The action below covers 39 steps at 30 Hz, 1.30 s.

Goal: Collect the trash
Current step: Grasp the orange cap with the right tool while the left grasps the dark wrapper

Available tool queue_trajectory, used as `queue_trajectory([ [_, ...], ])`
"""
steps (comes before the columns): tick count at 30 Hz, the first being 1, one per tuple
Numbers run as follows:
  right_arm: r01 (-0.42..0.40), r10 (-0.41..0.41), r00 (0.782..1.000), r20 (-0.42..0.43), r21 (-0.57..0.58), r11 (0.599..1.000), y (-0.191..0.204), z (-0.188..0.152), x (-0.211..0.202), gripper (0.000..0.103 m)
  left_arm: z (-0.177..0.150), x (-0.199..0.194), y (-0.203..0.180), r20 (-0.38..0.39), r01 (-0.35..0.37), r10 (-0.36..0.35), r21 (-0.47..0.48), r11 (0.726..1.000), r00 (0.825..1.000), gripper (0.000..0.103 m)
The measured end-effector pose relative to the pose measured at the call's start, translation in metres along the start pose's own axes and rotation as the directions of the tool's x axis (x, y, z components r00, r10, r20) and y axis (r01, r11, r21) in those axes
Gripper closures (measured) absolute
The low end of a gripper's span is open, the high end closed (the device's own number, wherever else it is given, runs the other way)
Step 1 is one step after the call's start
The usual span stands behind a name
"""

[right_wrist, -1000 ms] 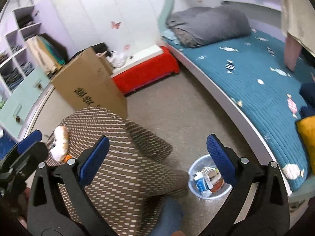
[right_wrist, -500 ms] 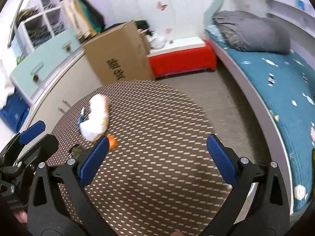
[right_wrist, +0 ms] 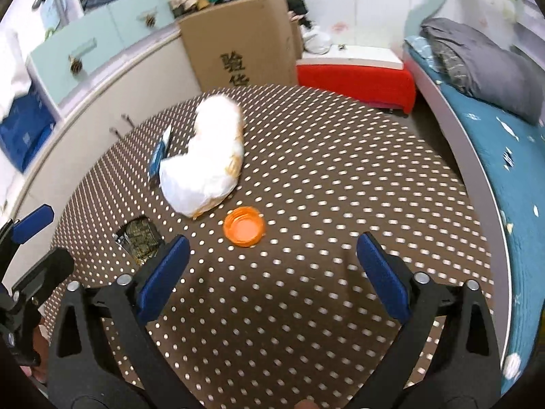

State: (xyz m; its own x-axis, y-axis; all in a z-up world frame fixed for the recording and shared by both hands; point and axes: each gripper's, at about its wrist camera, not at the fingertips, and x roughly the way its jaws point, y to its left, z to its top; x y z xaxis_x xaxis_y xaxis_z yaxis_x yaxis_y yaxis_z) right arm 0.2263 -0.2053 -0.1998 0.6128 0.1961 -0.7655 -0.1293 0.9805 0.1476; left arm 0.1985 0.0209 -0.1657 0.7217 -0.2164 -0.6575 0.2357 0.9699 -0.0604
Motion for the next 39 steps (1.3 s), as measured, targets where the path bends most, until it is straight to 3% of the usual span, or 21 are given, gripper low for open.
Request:
queue_trajectory([
  [5, 0.03, -0.031, 0.999, -0.023, -0.035, 0.999, 0.011, 0.001, 0.023, 0.037, -0.011, 0.012, 0.01, -0.039, 0.01, -0.01, -0.004, 1.0, 0.999, 0.01],
  [8, 0.041, -0.042, 0.999, -0.003, -0.065, 0.997, 0.018, 0.002, 0.026, 0.07, -0.013, 0.022, 0.005, -0.057, 0.009, -0.007, 0.031, 0.999, 0.998, 0.01],
  [9, 0.033, -0.034, 0.999, -0.005, -0.066, 0.997, 0.018, 0.003, 0.026, 0.073, -0.014, 0.025, 0.002, -0.064, 0.014, -0.011, 0.041, 0.999, 0.998, 0.01],
  [21, 0.005, -0.005, 1.0, 0.028, 0.014, 1.0, -0.015, -0.009, -0.009, 0.073, -0.012, 0.066, -0.018, -0.155, 0.041, -0.02, 0.133, 0.99, 0.988, 0.011],
  [25, 0.008, -0.009, 0.999, 0.041, 0.028, 1.0, -0.026, -0.013, -0.023, 0.073, -0.011, 0.069, -0.025, -0.163, 0.078, -0.053, 0.153, 0.985, 0.985, 0.036],
  [27, 0.008, -0.01, 0.999, 0.046, 0.037, 0.999, -0.033, -0.014, -0.027, 0.073, -0.011, 0.066, -0.028, -0.162, 0.097, -0.072, 0.157, 0.983, 0.984, 0.04],
  [29, 0.007, -0.009, 0.999, 0.052, 0.05, 0.999, -0.041, -0.016, -0.032, 0.073, -0.011, 0.063, -0.029, -0.159, 0.11, -0.087, 0.146, 0.983, 0.983, 0.054],
  [39, 0.009, -0.017, 0.996, 0.088, 0.092, 0.996, -0.07, -0.021, -0.056, 0.073, -0.014, 0.059, -0.032, -0.152, 0.168, -0.159, 0.046, 0.985, 0.975, 0.056],
])
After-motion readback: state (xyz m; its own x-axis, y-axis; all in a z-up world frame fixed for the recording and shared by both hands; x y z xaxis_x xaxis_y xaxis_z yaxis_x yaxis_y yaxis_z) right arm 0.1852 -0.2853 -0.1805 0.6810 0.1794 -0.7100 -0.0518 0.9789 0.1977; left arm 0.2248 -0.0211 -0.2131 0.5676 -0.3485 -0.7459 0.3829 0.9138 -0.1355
